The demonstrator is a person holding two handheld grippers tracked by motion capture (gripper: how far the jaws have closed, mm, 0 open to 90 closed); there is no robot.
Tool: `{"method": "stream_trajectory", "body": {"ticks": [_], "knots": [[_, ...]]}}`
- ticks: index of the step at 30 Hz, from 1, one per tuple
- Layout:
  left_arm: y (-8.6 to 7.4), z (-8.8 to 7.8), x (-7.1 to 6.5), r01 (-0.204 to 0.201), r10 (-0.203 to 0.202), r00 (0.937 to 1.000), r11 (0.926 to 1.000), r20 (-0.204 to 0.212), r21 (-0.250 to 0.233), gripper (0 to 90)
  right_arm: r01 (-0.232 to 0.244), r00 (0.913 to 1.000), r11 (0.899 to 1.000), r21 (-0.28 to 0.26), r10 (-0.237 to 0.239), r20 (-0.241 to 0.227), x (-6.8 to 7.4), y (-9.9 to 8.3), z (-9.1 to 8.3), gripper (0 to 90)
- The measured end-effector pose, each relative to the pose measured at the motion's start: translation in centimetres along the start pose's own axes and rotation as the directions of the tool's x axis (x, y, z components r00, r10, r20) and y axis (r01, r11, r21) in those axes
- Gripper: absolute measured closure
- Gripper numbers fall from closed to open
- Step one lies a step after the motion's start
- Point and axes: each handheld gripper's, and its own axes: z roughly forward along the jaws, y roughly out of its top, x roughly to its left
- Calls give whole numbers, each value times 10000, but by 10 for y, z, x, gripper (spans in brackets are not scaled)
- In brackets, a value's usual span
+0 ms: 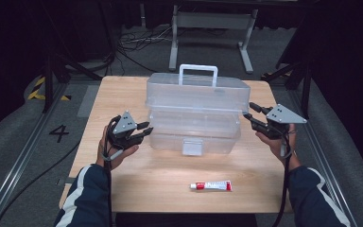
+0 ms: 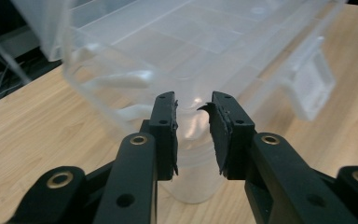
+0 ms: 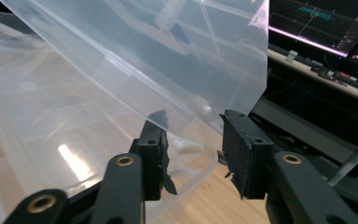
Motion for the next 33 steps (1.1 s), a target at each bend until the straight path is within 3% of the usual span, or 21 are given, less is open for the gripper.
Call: {"method": "stream_trajectory", "body": {"ticks": [10,12,16,20,23,25,33], "knots": [[7,4,-16,-345,354,9970,9993,684,-146,635,-199,9986,9983,-543,225,485,0,9,8,664],[6,7,-19,-430,426,9962,9991,761,33,618,-29,9973,9986,-532,68,733,2,11,10,674],[4,13,-20,-624,604,9957,9977,709,267,589,-209,9958,9984,-525,255,879,-1,15,12,688],[4,18,-21,-628,601,9946,9976,849,300,566,-311,9921,9978,-589,380,1196,-1,20,15,707],[6,21,-25,-718,695,9937,9971,882,234,557,-644,9888,9958,-649,725,1304,-4,22,17,730],[9,24,-26,-766,747,9922,9969,999,160,550,-611,9861,9968,-521,683,1516,-4,23,18,771],[16,38,-34,-1228,1175,9858,9917,1199,380,536,-417,9754,9986,-315,475,2153,-4,30,25,798]]}}
